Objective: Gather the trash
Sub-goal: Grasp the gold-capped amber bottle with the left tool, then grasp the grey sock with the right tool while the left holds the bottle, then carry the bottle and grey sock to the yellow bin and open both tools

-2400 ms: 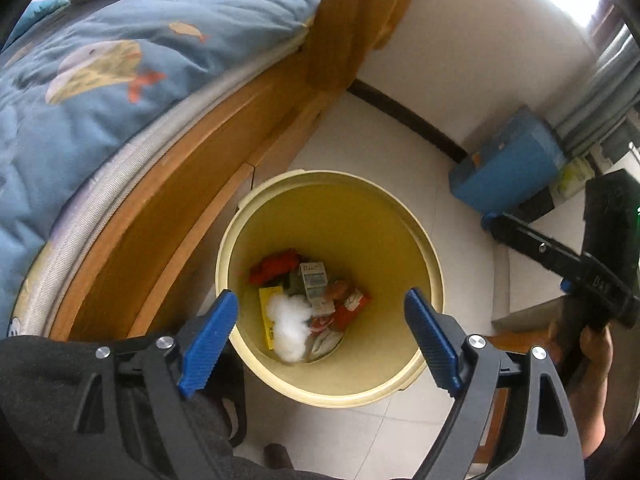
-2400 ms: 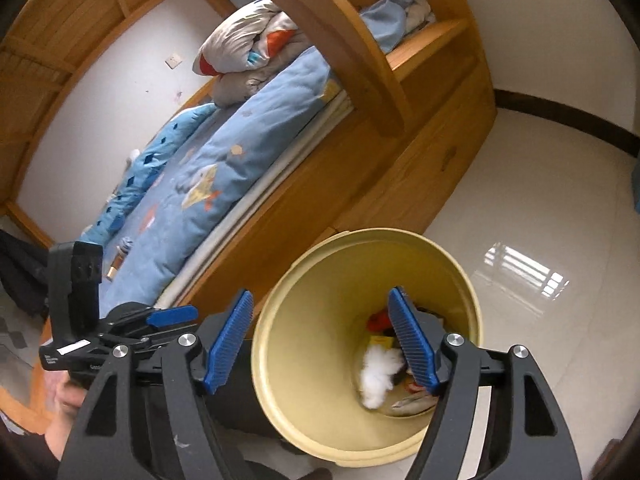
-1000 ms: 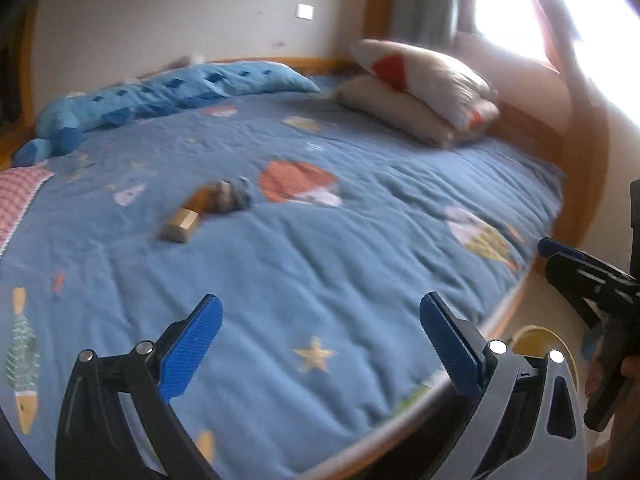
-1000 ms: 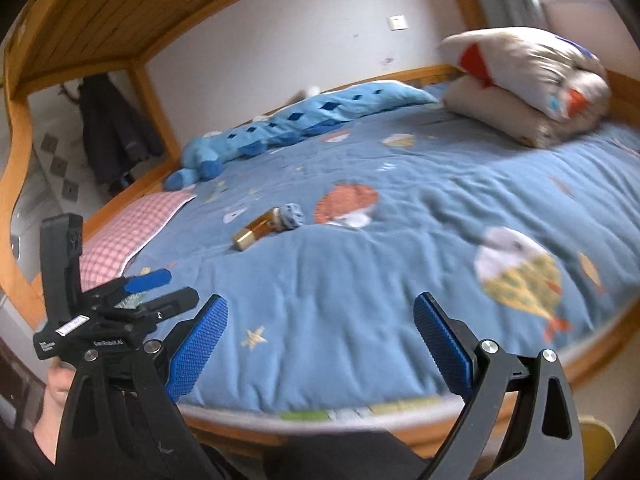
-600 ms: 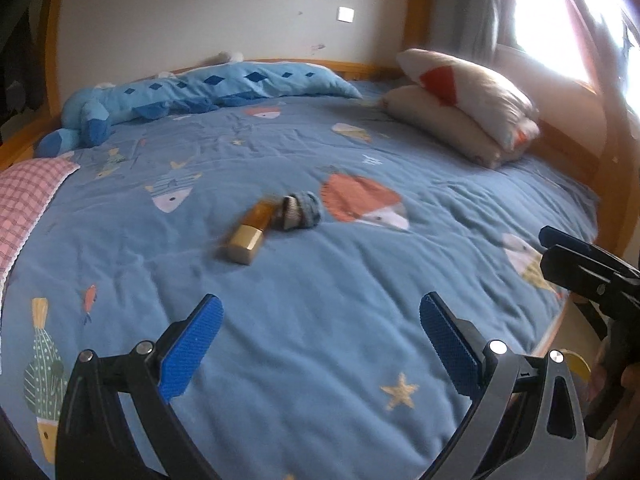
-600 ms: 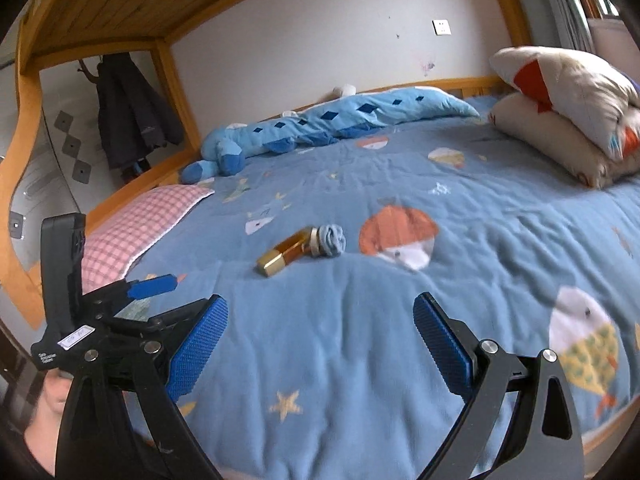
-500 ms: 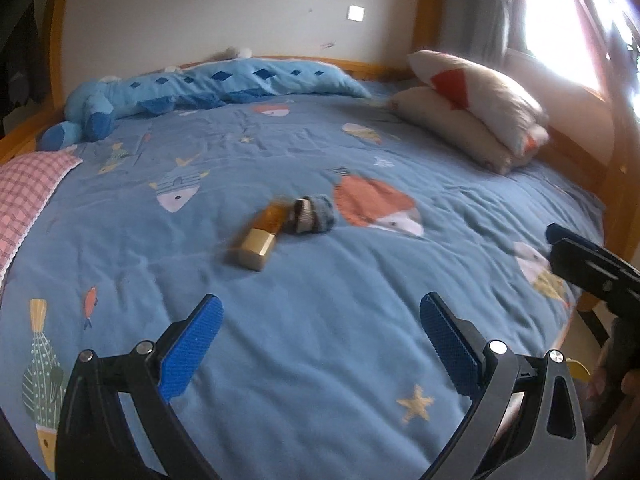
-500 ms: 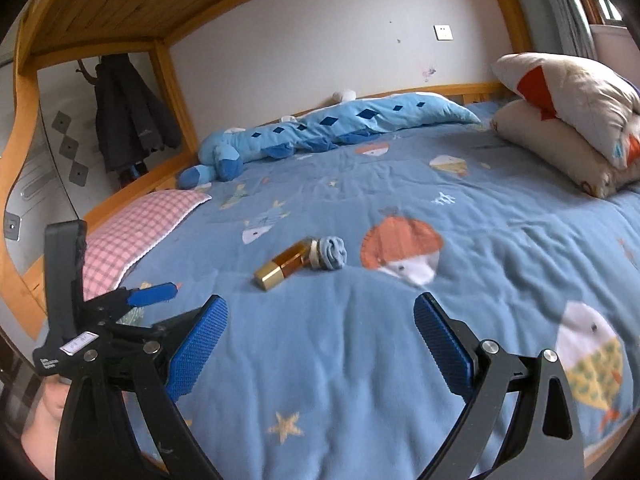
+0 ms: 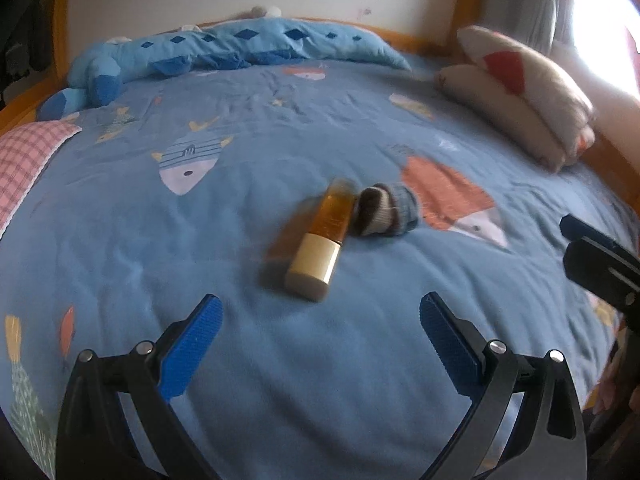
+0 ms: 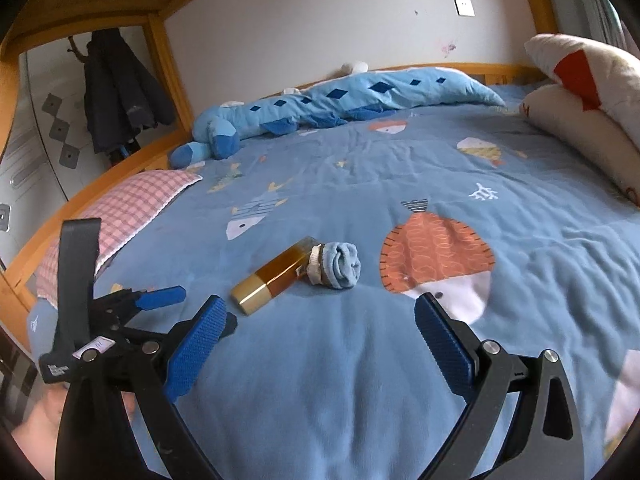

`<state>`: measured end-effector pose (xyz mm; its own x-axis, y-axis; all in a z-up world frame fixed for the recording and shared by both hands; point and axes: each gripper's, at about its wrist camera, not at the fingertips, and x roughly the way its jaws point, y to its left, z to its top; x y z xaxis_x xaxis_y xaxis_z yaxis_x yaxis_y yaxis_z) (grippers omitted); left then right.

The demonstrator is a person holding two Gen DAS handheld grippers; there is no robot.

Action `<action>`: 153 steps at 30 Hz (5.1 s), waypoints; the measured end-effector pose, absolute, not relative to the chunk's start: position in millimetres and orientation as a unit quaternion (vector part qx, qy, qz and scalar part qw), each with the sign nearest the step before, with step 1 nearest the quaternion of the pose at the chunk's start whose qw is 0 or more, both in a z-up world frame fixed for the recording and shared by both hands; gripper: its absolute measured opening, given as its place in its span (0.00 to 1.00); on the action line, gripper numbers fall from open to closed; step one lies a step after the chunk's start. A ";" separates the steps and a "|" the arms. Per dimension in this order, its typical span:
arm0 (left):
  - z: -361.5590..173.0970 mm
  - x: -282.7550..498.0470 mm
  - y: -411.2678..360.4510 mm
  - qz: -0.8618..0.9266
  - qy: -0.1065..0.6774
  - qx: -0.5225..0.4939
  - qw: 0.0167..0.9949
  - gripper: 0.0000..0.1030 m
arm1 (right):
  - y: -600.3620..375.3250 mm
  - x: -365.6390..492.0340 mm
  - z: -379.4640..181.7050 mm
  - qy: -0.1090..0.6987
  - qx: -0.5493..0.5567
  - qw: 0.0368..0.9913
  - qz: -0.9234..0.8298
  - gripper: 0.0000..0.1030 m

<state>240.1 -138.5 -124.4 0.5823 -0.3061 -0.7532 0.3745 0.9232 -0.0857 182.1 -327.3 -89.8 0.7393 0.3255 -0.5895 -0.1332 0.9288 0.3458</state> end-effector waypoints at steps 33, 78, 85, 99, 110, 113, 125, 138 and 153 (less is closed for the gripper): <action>-138.0 302.2 -127.2 -0.224 0.417 -0.005 0.881 0.36 | -309.9 294.3 -157.8 0.416 0.179 0.882 0.130 0.85; -150.1 300.5 -141.7 -0.247 0.427 0.007 0.870 0.31 | -311.5 305.4 -170.2 0.434 0.199 0.866 0.153 0.39; -131.3 275.8 -139.8 -0.264 0.413 -0.012 0.872 0.31 | -322.4 272.4 -148.5 0.415 0.204 0.871 0.164 0.39; -86.2 163.3 -166.4 -0.316 0.393 0.006 0.864 0.31 | -363.2 140.7 -87.3 0.398 0.195 0.878 0.181 0.39; -73.9 53.5 -235.6 -0.411 0.386 0.039 0.825 0.31 | -433.5 3.8 -66.7 0.359 0.249 0.893 0.109 0.39; -74.1 23.0 -261.1 -0.445 0.388 0.046 0.806 0.31 | -458.2 -41.8 -65.2 0.343 0.275 0.894 0.079 0.39; -88.8 -92.9 -351.3 -0.551 0.396 0.100 0.728 0.31 | -519.8 -200.9 -71.7 0.327 0.307 0.893 -0.031 0.39; -151.5 -188.5 -426.9 -0.597 0.467 0.179 0.627 0.31 | -566.6 -329.5 -132.8 0.367 0.345 0.853 -0.140 0.39; -193.7 -204.4 -471.6 -0.559 0.481 0.271 0.619 0.81 | -594.7 -360.4 -170.7 0.391 0.351 0.827 -0.200 0.68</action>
<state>-204.4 -471.6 -193.7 -0.0873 -0.4311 -0.8981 0.9526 0.2277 -0.2019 -360.4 -594.7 -170.7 0.6148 -0.0563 -0.7867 0.6055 0.6729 0.4250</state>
